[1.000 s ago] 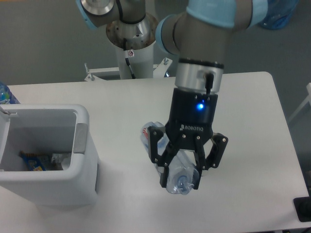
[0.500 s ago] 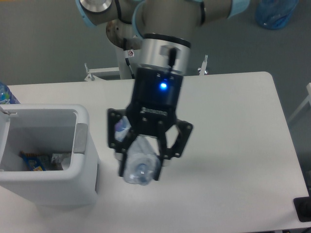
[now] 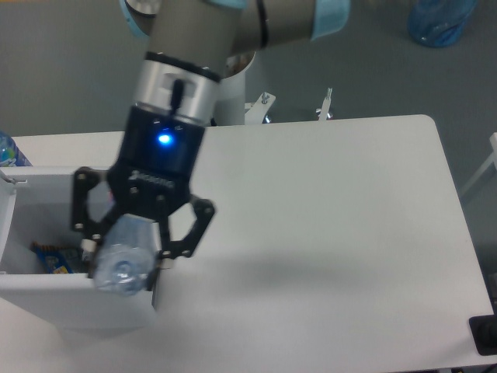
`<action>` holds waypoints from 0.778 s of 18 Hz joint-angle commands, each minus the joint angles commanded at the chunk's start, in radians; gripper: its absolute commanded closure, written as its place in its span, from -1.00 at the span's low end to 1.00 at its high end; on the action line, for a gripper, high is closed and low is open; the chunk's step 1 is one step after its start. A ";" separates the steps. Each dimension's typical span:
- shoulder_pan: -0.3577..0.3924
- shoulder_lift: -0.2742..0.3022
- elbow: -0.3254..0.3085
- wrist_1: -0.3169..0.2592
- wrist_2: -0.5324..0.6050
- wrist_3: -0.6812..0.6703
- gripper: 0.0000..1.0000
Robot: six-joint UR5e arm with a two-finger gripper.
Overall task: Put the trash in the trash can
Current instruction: 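Lift the bottle and carry it over the trash bin, then lower the bottle into the bin and open the gripper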
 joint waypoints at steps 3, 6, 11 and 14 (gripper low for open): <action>-0.038 -0.018 -0.003 0.000 0.000 0.003 0.26; -0.060 -0.037 -0.003 0.002 0.002 0.005 0.25; -0.072 -0.051 -0.003 0.002 0.002 0.014 0.02; -0.072 -0.057 -0.003 0.002 0.003 0.053 -0.97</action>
